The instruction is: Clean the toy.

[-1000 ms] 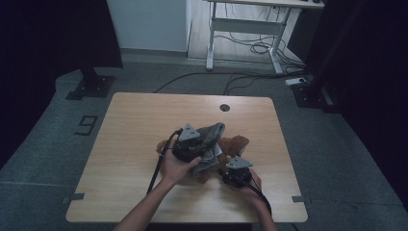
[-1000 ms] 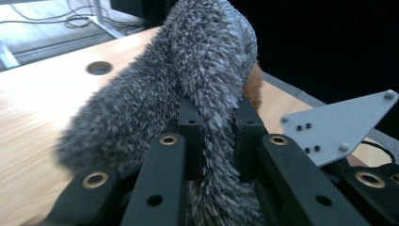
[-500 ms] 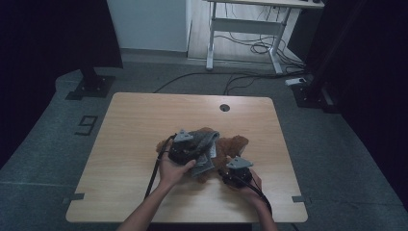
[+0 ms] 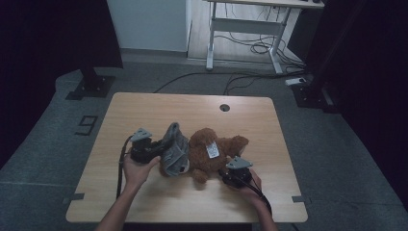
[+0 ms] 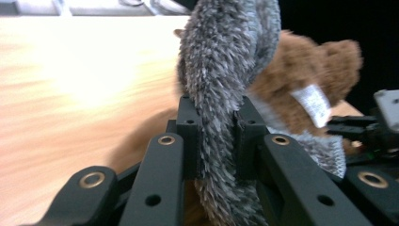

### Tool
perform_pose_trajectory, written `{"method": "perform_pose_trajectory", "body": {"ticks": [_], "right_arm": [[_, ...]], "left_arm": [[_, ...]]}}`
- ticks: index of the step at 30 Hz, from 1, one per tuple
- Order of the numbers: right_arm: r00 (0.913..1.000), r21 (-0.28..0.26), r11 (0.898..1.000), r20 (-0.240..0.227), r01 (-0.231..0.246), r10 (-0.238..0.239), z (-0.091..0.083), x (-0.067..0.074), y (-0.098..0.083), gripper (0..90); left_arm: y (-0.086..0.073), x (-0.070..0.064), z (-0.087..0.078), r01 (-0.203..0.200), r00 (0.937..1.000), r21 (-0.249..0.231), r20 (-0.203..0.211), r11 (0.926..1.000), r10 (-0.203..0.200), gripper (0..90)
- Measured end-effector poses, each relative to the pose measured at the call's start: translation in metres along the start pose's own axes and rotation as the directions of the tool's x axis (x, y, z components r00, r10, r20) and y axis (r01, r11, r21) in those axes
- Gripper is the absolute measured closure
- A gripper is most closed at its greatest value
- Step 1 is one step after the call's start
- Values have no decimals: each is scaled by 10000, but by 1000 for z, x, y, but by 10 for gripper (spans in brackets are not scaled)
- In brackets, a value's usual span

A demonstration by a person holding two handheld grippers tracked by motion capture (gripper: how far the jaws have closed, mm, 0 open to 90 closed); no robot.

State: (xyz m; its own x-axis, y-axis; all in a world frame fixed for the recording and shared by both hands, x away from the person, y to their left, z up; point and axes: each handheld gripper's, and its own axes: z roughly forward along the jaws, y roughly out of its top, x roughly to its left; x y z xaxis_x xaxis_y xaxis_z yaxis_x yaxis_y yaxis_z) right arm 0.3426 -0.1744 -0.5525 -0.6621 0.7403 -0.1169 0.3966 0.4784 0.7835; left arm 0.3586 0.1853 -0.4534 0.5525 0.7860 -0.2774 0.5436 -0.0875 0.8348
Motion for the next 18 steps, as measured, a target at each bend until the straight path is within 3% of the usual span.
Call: {"method": "perform_pose_trajectory", "body": {"ticks": [4, 8, 12, 15, 18], "right_arm": [[10000, 4, 10000, -5, 8, -8, 0, 0, 0, 546], [10000, -7, 10000, 16, 30, -30, 0, 0, 0, 546], [10000, 0, 10000, 17, 27, -27, 0, 0, 0, 546], [10000, 12, 10000, 13, 31, -31, 0, 0, 0, 546], [10000, 28, 10000, 37, 41, -41, 0, 0, 0, 546]], "left_arm": [[-18, 18, -6, 32, 9998, 298, -221, 9996, -25, 758], [-34, 32, -10, 403, 9975, 333, -590, 9986, -383, 759], [-47, 38, -9, 277, 9935, 809, -1123, 9963, -185, 760], [-50, 35, -4, -248, 9863, 1278, -1587, 9915, 452, 760], [-42, 30, -7, -384, 9853, 1096, -1614, 9932, 559, 761]]}}
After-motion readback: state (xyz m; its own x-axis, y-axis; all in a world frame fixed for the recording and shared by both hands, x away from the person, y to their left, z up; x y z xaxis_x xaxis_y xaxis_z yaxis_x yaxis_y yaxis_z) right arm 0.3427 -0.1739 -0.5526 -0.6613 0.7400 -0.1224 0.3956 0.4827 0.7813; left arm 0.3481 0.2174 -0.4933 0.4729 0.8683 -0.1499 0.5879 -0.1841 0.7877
